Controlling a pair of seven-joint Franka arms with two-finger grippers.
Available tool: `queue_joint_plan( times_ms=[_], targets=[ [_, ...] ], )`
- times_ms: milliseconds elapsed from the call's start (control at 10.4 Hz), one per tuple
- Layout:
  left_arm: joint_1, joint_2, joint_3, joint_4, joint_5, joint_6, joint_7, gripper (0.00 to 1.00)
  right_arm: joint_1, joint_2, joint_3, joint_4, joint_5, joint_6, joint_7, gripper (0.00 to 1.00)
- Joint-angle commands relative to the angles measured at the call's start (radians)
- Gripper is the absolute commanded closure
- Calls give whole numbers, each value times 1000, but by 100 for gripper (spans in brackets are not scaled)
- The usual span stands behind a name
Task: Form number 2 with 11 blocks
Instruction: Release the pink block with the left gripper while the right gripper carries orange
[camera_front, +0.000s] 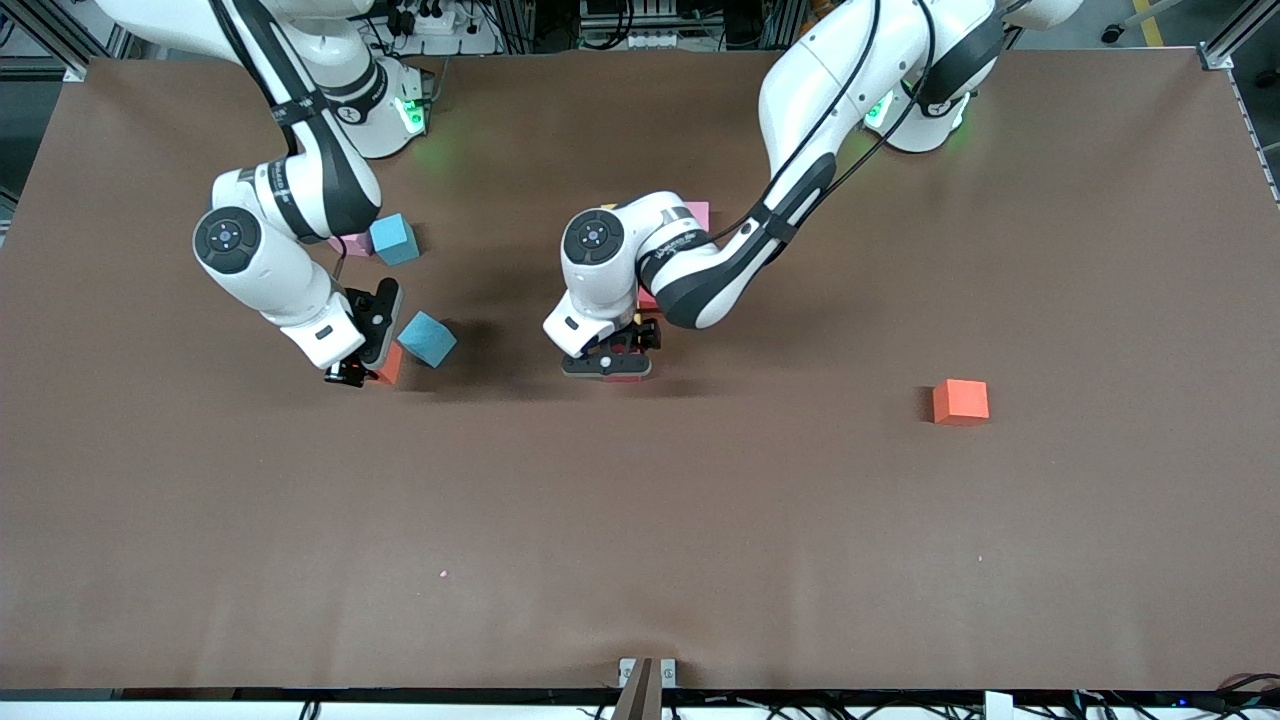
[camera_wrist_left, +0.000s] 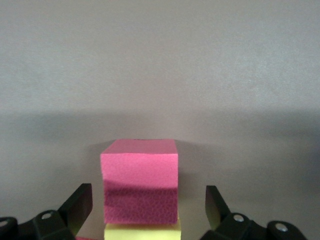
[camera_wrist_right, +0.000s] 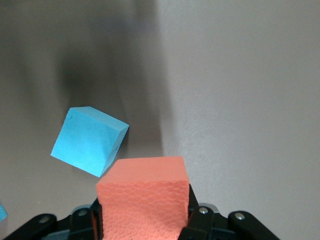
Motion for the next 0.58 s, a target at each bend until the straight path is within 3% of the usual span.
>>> queue_joint_plan(
  times_ms=[0, 192, 289, 481],
  targets=[
    [5, -50, 10, -14, -31, -55, -31, 0, 6, -9, 20, 9, 12, -3, 14, 63],
    [31, -106, 17, -14, -31, -150, -48, 0, 7, -6, 27, 14, 30, 1, 14, 63],
    [90, -149, 9, -35, -30, -240, -75, 0, 7, -3, 36, 14, 82, 1, 14, 63],
    [184, -275, 7, -151, -30, -274, -83, 0, 16, -3, 41, 27, 116, -5, 16, 63]
  ],
)
